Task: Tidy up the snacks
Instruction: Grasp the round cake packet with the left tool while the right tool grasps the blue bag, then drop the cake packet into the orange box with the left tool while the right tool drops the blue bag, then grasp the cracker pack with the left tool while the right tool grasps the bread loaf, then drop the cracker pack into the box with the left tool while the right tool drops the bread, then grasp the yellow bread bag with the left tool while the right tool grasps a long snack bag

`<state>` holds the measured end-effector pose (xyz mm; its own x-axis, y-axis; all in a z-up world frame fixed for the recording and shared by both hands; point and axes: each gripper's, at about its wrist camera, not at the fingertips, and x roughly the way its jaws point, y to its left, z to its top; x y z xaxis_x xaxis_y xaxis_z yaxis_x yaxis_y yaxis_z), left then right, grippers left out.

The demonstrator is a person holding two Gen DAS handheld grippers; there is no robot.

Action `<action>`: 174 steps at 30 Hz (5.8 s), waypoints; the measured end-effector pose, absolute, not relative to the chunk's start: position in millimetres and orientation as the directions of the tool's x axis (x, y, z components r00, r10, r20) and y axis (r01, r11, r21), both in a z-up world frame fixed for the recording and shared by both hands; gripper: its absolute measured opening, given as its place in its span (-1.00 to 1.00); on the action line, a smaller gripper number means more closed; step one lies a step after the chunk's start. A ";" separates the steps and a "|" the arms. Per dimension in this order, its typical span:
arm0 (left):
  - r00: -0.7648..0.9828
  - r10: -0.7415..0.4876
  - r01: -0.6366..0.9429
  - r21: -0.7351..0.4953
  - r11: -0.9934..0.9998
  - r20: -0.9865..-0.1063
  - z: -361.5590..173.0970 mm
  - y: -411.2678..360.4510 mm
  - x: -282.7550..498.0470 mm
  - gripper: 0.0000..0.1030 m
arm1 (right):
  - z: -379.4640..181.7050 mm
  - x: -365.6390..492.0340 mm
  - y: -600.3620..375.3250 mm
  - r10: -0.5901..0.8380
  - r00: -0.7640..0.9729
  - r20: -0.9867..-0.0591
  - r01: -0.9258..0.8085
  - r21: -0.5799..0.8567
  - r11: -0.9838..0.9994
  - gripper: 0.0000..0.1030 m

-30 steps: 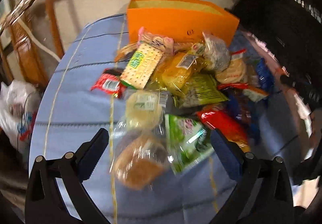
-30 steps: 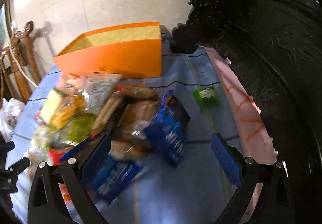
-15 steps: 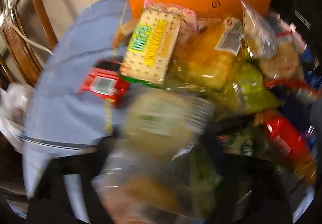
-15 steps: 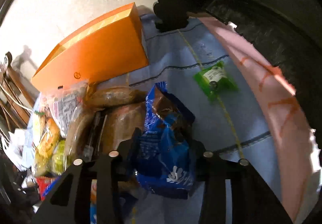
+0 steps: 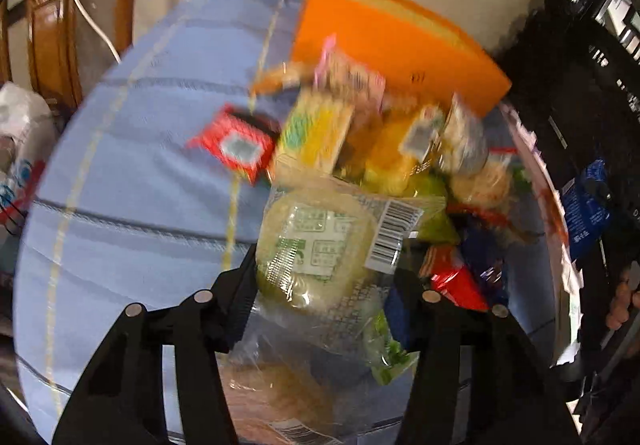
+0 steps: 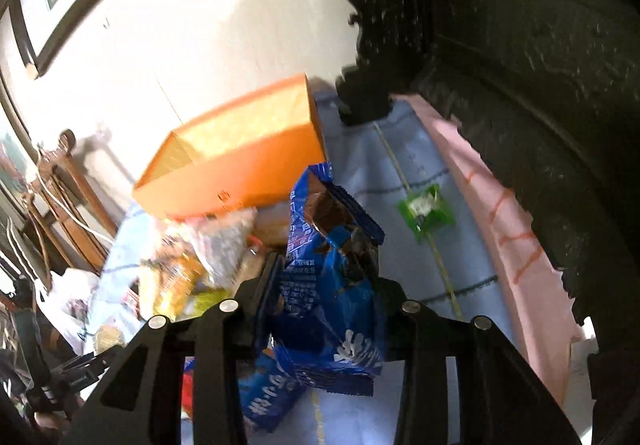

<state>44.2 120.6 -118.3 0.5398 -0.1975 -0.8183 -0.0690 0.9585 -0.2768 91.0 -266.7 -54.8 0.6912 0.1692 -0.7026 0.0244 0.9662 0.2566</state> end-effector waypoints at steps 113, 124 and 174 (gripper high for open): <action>0.417 0.002 -0.198 -0.089 0.976 -0.909 -189.9 127.0 165.2 0.92 | -124.8 142.5 -257.5 -0.020 0.586 -0.810 0.109 0.055 0.992 0.67; 0.405 0.009 -0.023 0.000 1.000 -0.914 -187.4 100.0 150.8 -0.08 | -161.4 143.6 -265.5 -0.054 0.487 -0.872 0.185 0.043 0.982 0.42; 0.542 -0.001 0.154 0.099 0.983 -0.840 -130.0 37.1 158.1 0.92 | -99.8 155.3 -191.3 0.140 0.595 -0.791 -0.016 0.162 0.987 0.93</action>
<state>158.1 37.1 -130.0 0.5419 -0.0007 -0.8404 0.1543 0.9831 0.0987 155.3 -191.3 -99.8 0.5952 0.1398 -0.7913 -0.0157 0.9866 0.1624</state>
